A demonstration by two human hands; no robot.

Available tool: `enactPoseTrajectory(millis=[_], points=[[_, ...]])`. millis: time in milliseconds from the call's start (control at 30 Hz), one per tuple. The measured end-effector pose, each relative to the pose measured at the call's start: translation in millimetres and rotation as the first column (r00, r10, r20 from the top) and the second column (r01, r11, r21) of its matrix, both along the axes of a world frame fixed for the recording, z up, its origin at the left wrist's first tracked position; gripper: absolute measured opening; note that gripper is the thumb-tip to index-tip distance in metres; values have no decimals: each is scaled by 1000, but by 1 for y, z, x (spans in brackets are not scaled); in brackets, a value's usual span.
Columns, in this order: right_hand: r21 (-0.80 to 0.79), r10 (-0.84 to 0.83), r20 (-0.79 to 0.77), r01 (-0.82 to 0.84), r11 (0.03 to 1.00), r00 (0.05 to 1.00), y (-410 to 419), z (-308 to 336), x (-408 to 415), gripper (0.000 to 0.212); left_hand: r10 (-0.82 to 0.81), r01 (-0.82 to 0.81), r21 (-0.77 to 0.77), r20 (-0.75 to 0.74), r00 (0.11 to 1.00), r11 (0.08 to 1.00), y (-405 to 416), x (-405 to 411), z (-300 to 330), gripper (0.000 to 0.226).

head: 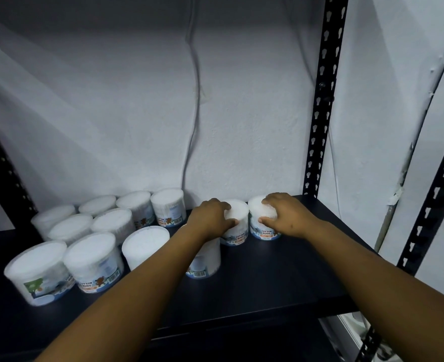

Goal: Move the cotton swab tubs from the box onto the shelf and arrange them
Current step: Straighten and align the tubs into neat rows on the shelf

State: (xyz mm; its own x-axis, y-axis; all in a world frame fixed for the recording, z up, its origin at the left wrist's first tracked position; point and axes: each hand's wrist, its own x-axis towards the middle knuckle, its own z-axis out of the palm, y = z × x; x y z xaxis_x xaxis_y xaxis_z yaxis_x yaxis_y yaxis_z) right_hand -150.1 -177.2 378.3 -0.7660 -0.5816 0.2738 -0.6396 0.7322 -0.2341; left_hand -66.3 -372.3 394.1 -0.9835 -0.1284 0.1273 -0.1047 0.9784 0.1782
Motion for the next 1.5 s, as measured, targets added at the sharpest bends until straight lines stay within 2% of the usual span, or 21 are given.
enactPoseTrajectory(millis=[100,267,467,667,867,967,1267,1400,1500], points=[[19,-10,-21,10,1000,1000,0,0,0,59,22,-23,-27,-20,1000,999,2,1,-1,58],[-18,-2,34,3,1000,999,1,0,1,57,-8,8,1,21,1000,1000,-2,0,-1,53],[-18,-8,11,8,1000,1000,0,1,3,58,18,-18,-13,-19,1000,1000,1,1,-1,62],[-33,-8,33,9,999,999,1,1,2,54,-8,8,22,1,1000,1000,-4,0,-3,53],[-20,-27,30,27,999,999,0,0,2,61,28,-28,-6,-8,1000,1000,-1,1,-2,64],[-50,-27,72,31,998,997,2,1,2,59,34,-34,-20,-2,999,999,0,1,-4,62],[-79,-10,133,20,997,991,4,4,1,55,24,-24,20,0,1000,1000,1,1,-2,62],[-95,-8,129,21,995,992,3,0,2,61,13,-14,41,10,1000,999,0,2,-1,59],[-96,-6,124,18,995,992,3,0,3,58,9,-10,49,10,1000,999,-1,1,-1,59]])
